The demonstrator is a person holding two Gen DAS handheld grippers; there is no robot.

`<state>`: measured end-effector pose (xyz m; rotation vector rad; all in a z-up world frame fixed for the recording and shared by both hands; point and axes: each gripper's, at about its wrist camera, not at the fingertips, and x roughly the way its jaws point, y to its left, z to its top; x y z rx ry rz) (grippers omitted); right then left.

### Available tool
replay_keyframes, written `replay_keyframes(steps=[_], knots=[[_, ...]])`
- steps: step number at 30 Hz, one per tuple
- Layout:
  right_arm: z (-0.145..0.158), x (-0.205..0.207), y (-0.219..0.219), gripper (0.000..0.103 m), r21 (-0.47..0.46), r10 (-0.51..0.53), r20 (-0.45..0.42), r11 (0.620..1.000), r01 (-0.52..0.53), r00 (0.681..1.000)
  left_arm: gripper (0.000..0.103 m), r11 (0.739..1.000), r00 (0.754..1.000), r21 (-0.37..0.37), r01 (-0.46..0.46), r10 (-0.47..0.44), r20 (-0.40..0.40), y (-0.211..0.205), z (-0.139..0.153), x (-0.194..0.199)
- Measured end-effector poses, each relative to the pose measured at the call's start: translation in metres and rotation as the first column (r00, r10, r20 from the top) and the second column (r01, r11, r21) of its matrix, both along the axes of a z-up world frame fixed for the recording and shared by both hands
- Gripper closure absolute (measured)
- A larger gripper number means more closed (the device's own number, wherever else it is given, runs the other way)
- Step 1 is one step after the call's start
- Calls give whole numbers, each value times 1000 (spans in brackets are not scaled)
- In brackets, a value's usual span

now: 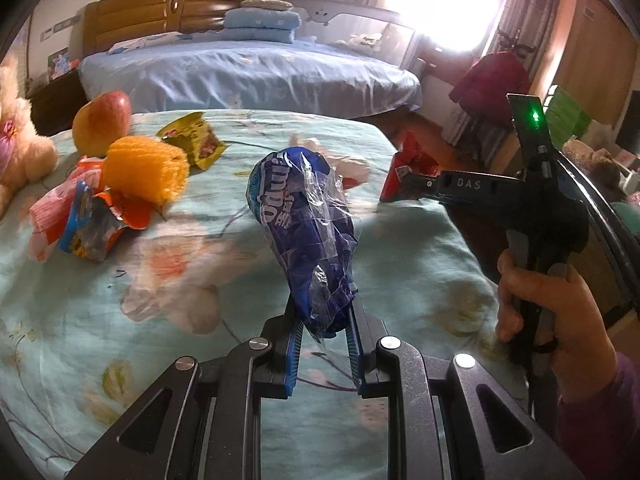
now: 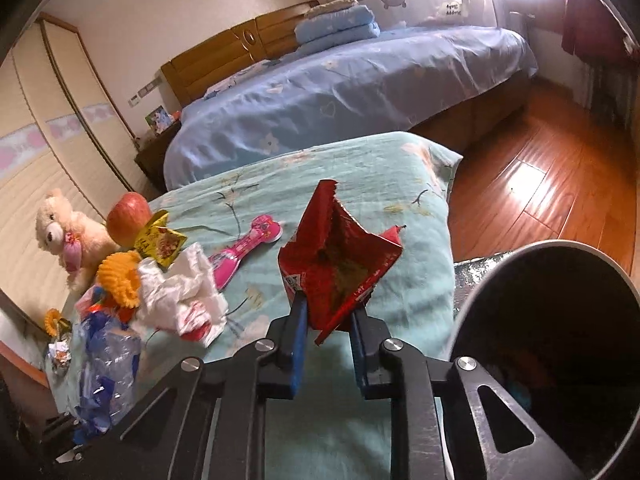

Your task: Collect trash

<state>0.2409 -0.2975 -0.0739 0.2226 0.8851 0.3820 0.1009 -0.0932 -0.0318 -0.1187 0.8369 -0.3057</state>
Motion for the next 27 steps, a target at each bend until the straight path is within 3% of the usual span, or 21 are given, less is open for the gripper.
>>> replay_keyframes(steps=[12, 27], knots=[[17, -51, -43, 84, 46, -46, 20, 998, 45, 999, 84, 995, 995, 18, 102, -102, 4, -40, 1, 3], [16, -81, -93, 84, 37, -137, 18, 990, 136, 990, 84, 978, 980, 64, 197, -196, -16, -102, -7, 39]])
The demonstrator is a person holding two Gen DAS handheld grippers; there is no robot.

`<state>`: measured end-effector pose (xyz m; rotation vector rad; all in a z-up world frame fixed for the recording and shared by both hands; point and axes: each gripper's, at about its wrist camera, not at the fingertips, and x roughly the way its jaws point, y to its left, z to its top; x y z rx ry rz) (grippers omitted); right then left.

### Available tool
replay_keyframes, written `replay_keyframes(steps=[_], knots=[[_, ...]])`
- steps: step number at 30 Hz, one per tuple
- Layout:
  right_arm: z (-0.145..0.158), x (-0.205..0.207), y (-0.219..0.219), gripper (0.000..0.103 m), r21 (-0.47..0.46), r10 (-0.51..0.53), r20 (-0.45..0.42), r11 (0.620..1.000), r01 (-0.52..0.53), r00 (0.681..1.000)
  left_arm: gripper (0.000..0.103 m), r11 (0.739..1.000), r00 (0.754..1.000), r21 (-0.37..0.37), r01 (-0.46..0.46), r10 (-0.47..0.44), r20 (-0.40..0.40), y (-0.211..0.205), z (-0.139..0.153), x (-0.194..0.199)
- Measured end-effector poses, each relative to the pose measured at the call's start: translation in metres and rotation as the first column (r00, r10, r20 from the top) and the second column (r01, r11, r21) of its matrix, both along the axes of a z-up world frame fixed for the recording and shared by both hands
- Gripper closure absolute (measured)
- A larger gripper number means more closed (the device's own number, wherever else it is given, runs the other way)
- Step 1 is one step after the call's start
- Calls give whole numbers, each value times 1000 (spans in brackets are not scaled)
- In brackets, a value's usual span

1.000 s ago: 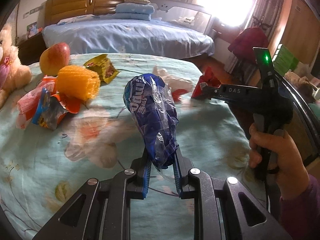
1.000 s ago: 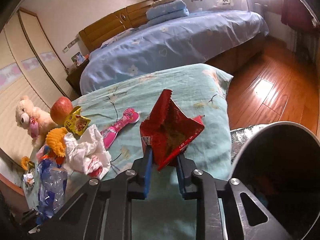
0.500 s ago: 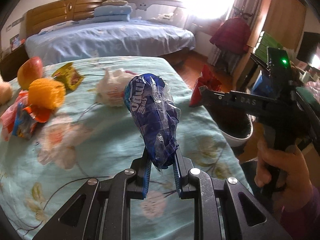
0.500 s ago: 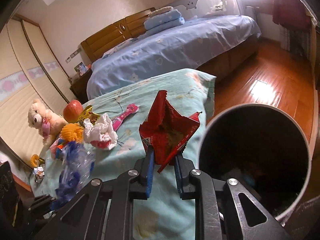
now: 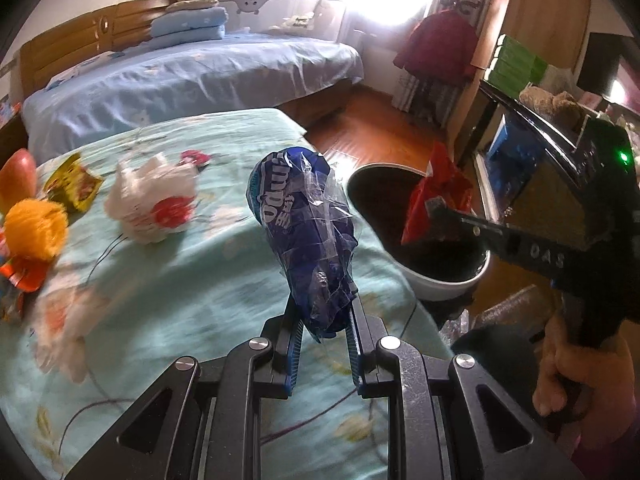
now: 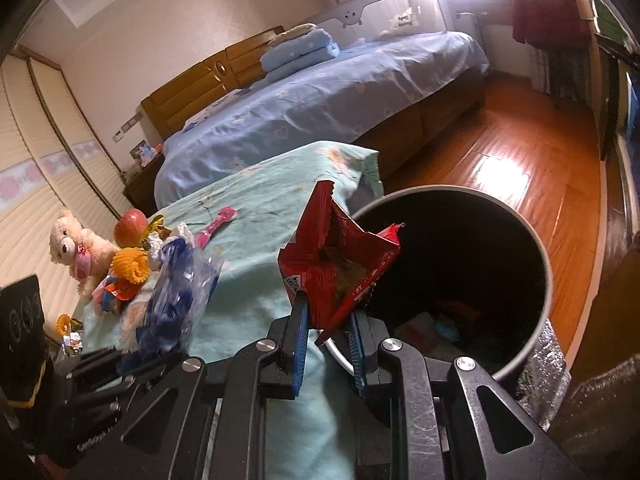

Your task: Collect trash

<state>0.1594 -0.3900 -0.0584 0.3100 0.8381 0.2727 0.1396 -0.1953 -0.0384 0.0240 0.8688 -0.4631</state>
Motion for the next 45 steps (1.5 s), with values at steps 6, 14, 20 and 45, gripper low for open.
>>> replay_keyframes(steps=[6, 14, 20, 45], knots=[[-5, -4, -17, 85, -1, -33, -8, 999, 33, 999, 84, 999, 1000, 19, 27, -27, -4, -20, -4, 16], [-10, -6, -35, 84, -7, -64, -12, 998, 64, 998, 84, 998, 999, 40, 54, -54, -6, -45, -9, 36], [-15, -2, -45, 84, -14, -78, -22, 997, 77, 997, 84, 996, 998, 52, 69, -68, -13, -58, -14, 49], [-27, 21, -68, 84, -41, -120, -63, 992, 117, 991, 82, 992, 992, 55, 116, -113, -52, -97, -26, 84]])
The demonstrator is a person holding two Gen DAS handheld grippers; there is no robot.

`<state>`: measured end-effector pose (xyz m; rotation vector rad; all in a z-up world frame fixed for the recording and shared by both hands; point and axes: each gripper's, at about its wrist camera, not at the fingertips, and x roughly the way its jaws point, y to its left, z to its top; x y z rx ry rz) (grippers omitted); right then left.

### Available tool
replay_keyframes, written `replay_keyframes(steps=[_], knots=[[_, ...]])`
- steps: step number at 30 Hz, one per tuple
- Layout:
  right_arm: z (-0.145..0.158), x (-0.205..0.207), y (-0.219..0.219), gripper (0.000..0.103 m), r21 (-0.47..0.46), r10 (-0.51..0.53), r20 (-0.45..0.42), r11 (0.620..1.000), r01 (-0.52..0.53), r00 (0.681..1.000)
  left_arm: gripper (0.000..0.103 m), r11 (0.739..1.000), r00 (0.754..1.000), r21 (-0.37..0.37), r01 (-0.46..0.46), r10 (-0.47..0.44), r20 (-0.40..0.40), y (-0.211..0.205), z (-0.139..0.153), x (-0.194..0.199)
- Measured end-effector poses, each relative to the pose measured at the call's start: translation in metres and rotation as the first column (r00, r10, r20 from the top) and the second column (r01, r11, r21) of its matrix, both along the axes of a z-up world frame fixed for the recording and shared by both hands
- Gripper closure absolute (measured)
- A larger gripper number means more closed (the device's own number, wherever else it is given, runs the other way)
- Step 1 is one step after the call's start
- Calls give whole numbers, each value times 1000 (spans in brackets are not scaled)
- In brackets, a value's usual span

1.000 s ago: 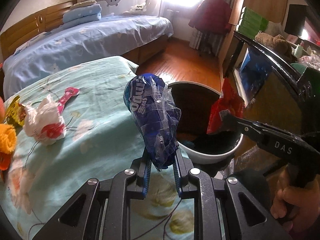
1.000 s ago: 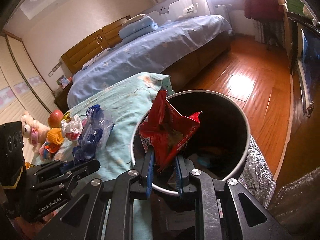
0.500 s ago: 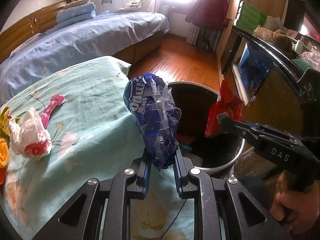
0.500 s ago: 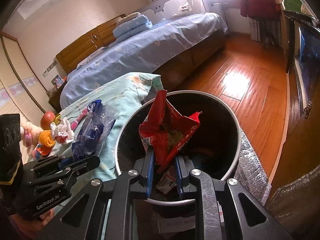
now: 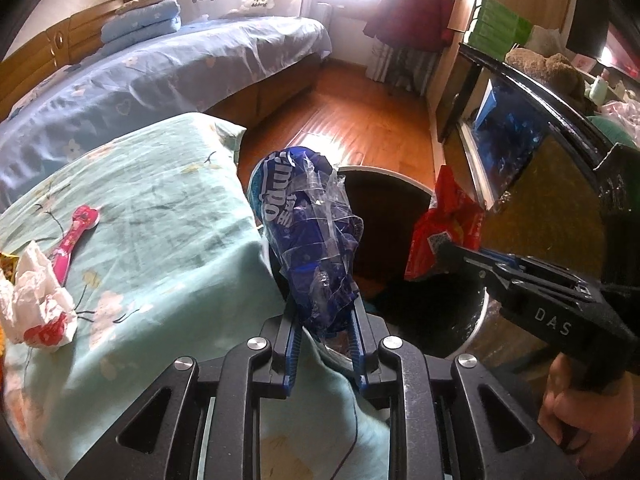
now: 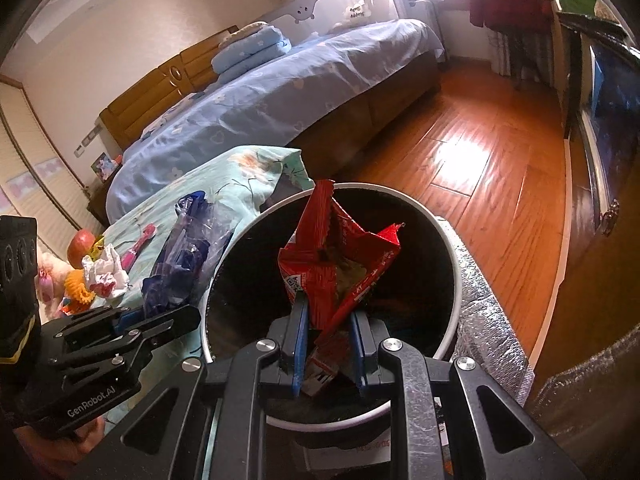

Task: Collect trash
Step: 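Open the right tool over the bin while the left tool drops the blue wrapper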

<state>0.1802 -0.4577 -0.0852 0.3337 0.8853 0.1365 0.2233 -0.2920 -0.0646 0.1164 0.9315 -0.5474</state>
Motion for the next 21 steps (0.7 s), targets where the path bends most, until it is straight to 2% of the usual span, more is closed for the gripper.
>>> replay_keyframes(steps=[7, 11, 13, 14, 16, 17, 21], knots=[[-1, 6, -3, 81, -9, -4, -12, 1000, 4, 1000, 81, 1000, 1000, -2, 14, -14, 8, -3, 1, 2], [0, 7, -3, 76, -16, -7, -12, 1000, 7, 1000, 75, 1000, 1000, -8, 20, -19, 21, -2, 3, -1], [0, 6, -2, 70, -20, -9, -11, 1000, 8, 1000, 69, 1000, 999, -9, 20, -19, 31, -1, 4, -3], [1, 6, -3, 63, -17, -9, -11, 1000, 9, 1000, 60, 1000, 999, -10, 18, -18, 32, 1, 4, -4], [1, 5, -4, 58, -11, -13, -9, 1000, 13, 1000, 48, 1000, 999, -14, 6, -5, 40, 7, 5, -7], [2, 5, -4, 57, -10, -15, -9, 1000, 15, 1000, 48, 1000, 999, -19, -1, 2, 43, 10, 6, -9], [5, 1, -5, 40, -5, -29, 3, 1000, 29, 1000, 46, 999, 998, -39, -29, 31, 49, 31, 9, -21]])
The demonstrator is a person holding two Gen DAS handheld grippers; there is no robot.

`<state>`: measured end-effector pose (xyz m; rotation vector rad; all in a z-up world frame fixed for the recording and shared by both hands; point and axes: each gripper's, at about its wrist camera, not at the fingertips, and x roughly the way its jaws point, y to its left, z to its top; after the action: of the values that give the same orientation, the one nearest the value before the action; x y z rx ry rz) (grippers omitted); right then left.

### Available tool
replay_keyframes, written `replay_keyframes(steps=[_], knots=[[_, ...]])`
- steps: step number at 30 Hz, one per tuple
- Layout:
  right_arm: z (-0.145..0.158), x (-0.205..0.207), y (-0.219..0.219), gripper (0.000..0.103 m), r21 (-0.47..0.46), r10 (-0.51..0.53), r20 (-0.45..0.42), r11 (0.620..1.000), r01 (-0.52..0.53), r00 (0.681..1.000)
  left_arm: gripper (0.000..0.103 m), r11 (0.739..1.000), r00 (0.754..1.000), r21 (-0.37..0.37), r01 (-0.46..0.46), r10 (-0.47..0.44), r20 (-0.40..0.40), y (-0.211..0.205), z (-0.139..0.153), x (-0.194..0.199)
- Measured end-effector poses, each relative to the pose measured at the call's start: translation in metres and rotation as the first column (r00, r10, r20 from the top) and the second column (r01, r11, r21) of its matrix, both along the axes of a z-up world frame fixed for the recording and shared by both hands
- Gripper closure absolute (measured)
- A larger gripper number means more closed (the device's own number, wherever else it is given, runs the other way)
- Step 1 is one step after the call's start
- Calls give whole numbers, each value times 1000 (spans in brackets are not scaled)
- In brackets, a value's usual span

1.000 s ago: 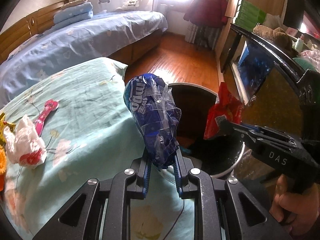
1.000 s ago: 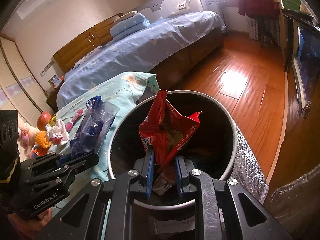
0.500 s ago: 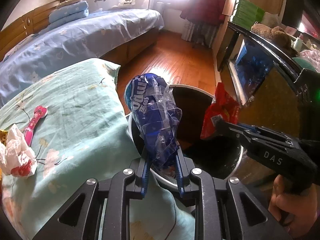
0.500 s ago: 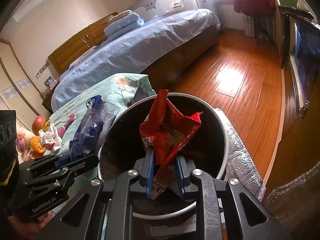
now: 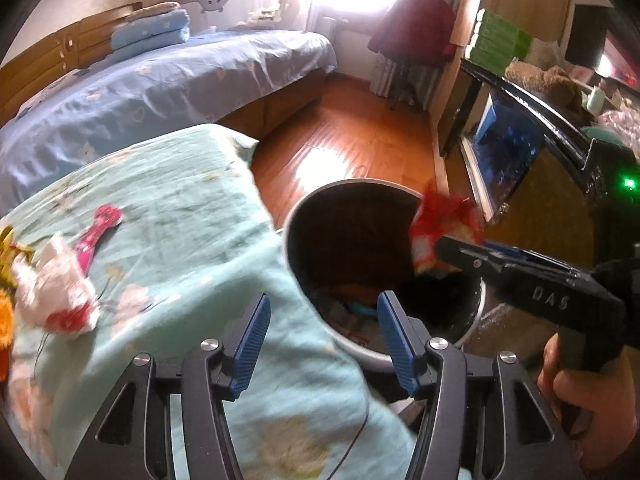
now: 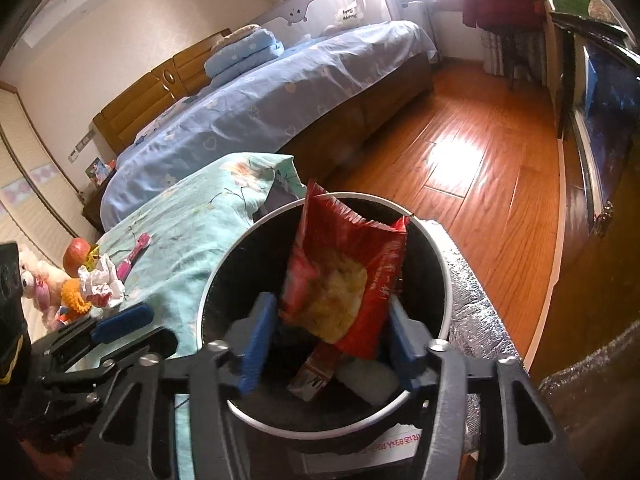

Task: Collect trash
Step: 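Open the right tool over the bin while the left tool drops the blue wrapper, then move the right tool to the white tissue while the left tool approaches the snack packet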

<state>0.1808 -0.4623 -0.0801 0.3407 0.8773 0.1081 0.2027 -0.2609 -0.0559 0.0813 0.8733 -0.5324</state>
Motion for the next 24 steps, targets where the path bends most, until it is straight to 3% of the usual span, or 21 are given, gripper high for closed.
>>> replay_keyframes(steps=[4, 15, 24], knots=[[6, -5, 6, 25, 7, 4, 22, 1000, -4, 1000, 42, 998, 999, -24, -53, 53, -3, 29, 0, -15], [16, -15, 62, 19, 37, 97, 60, 994, -99, 994, 41, 977, 979, -49, -206, 205, -22, 101, 0, -51], [14, -20, 120, 19, 47, 205, 55, 977, -207, 977, 40, 939, 941, -63, -337, 335, -40, 161, 3, -76]])
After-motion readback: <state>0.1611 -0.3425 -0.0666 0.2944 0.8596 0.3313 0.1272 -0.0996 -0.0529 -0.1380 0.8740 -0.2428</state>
